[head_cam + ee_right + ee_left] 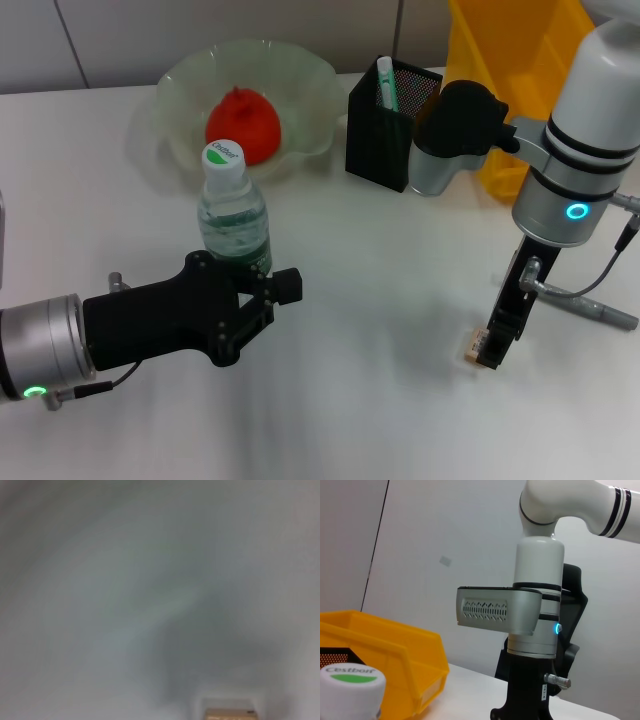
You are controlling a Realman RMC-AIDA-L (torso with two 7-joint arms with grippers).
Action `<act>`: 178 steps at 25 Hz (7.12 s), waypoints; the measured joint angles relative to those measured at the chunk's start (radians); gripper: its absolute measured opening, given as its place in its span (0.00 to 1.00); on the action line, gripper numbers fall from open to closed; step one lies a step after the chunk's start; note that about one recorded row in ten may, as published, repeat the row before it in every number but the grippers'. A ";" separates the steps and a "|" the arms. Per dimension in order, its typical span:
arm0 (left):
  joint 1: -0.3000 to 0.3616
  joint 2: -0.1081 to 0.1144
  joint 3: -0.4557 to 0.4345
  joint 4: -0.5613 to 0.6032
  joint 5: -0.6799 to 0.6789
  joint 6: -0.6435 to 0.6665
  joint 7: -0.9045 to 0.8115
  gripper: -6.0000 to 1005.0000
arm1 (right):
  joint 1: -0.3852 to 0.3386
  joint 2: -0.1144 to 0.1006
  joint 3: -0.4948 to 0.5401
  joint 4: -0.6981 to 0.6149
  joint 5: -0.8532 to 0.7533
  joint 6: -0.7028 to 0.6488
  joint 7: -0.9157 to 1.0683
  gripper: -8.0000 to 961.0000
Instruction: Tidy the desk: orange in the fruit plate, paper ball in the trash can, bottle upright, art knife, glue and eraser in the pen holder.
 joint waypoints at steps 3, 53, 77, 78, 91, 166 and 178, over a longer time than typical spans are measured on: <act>0.000 0.000 0.000 0.001 0.000 0.001 0.000 0.02 | 0.001 0.001 -0.006 0.001 0.000 0.007 0.000 0.60; 0.001 0.002 0.000 0.001 0.000 0.008 0.001 0.02 | 0.015 0.009 -0.100 0.033 0.037 0.064 -0.009 0.60; 0.003 0.003 0.000 0.000 0.000 0.010 0.001 0.02 | 0.016 0.009 -0.109 0.048 0.037 0.079 -0.014 0.58; 0.003 0.003 0.000 -0.001 0.000 0.011 0.001 0.02 | 0.016 0.009 -0.113 0.048 0.037 0.082 -0.014 0.58; 0.003 0.004 0.000 0.001 0.000 0.010 0.001 0.02 | 0.013 0.009 -0.113 0.043 0.037 0.088 -0.008 0.43; 0.017 0.008 -0.050 -0.007 0.000 0.010 0.001 0.02 | 0.092 -0.109 0.327 -0.062 0.122 0.439 -0.208 0.43; 0.017 0.008 -0.052 -0.008 0.000 0.011 0.001 0.02 | 0.096 -0.115 0.327 0.041 0.176 0.499 -0.257 0.43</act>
